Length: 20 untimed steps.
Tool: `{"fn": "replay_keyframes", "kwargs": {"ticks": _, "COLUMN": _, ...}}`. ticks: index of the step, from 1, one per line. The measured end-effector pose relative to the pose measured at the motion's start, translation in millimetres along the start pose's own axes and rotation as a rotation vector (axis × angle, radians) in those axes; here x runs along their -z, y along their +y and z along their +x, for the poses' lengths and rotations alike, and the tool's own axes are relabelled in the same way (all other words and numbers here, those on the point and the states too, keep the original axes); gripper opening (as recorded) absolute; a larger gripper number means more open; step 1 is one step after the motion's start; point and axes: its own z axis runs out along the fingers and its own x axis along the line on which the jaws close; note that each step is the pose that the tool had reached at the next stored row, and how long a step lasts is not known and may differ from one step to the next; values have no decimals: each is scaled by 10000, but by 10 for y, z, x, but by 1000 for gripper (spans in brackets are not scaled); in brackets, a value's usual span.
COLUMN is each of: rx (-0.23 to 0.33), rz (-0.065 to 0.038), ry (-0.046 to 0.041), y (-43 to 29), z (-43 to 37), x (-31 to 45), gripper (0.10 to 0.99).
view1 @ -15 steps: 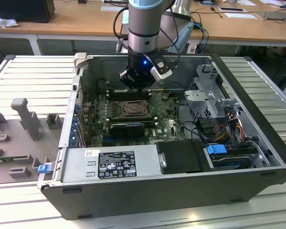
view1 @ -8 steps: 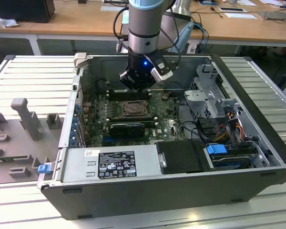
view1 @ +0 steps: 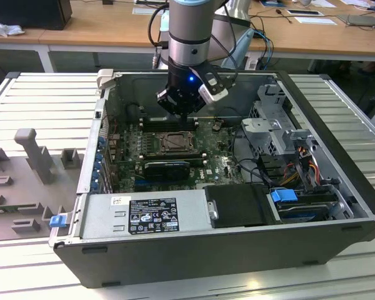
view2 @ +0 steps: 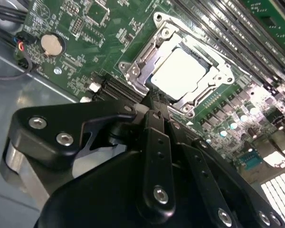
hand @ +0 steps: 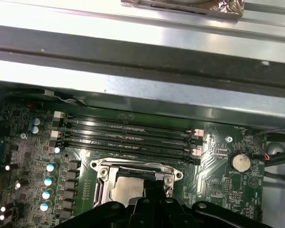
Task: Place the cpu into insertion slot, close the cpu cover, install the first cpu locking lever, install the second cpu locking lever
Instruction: 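Install the second cpu locking lever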
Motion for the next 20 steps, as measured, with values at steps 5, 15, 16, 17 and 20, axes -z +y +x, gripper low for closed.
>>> {"fn": "replay_keyframes", "kwargs": {"ticks": 5, "rx": -32, "rz": 2, "ry": -2, "y": -57, "z": 7, "x": 6, "gripper": 106}}
{"fn": "replay_keyframes", "kwargs": {"ticks": 15, "rx": -33, "rz": 3, "ry": -1, "y": -203, "z": 25, "x": 49, "gripper": 106}}
{"fn": "replay_keyframes", "kwargs": {"ticks": 16, "rx": -33, "rz": 3, "ry": -2, "y": -204, "z": 25, "x": 59, "gripper": 106}}
{"fn": "replay_keyframes", "kwargs": {"ticks": 17, "rx": -32, "rz": 2, "ry": -2, "y": -205, "z": 25, "x": 65, "gripper": 106}}
{"fn": "replay_keyframes", "kwargs": {"ticks": 20, "rx": -31, "rz": 3, "ry": -2, "y": -221, "z": 26, "x": 69, "gripper": 106}}
